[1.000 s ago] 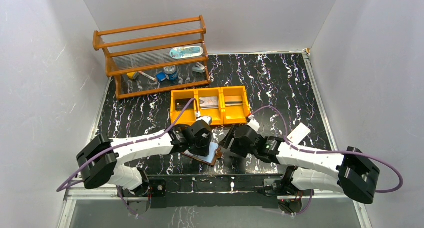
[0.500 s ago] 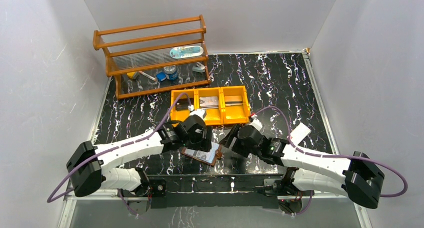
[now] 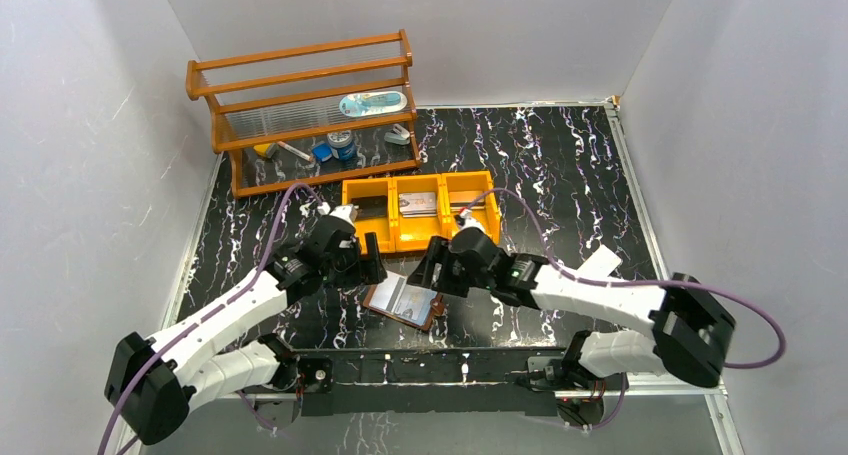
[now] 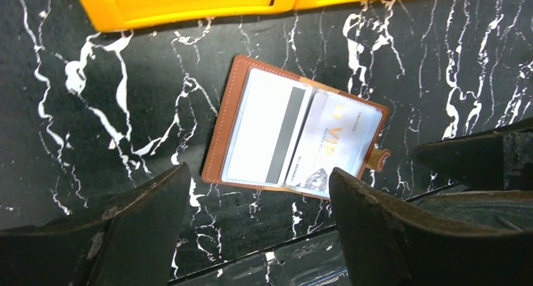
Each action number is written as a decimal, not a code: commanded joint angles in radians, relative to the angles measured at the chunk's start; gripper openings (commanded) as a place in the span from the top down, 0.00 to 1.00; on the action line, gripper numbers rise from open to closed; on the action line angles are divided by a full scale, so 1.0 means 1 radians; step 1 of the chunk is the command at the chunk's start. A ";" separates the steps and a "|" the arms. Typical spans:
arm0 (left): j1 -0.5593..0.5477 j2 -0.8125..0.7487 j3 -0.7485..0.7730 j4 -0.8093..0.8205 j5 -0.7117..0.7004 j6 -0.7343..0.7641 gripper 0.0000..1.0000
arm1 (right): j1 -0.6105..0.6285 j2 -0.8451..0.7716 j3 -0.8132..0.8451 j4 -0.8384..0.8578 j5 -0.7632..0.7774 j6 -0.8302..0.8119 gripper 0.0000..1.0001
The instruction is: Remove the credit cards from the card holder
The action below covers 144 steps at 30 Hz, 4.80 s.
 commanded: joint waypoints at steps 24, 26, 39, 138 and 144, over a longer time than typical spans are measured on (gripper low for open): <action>0.007 -0.124 -0.084 0.041 0.134 -0.043 0.18 | -0.012 0.277 0.035 -0.072 0.020 -0.082 0.33; 0.007 -0.100 -0.088 0.094 0.201 -0.029 0.21 | -0.036 0.258 0.010 -0.052 0.011 -0.113 0.35; -0.002 0.090 -0.085 0.284 0.384 -0.035 0.32 | -0.115 0.306 0.043 -0.052 -0.049 -0.259 0.44; -0.071 0.167 -0.343 0.683 0.292 -0.274 1.00 | -0.122 0.244 -0.050 0.042 -0.122 -0.138 0.50; -0.072 0.191 -0.334 0.684 0.305 -0.274 0.98 | -0.122 0.199 -0.011 0.156 -0.223 -0.179 0.47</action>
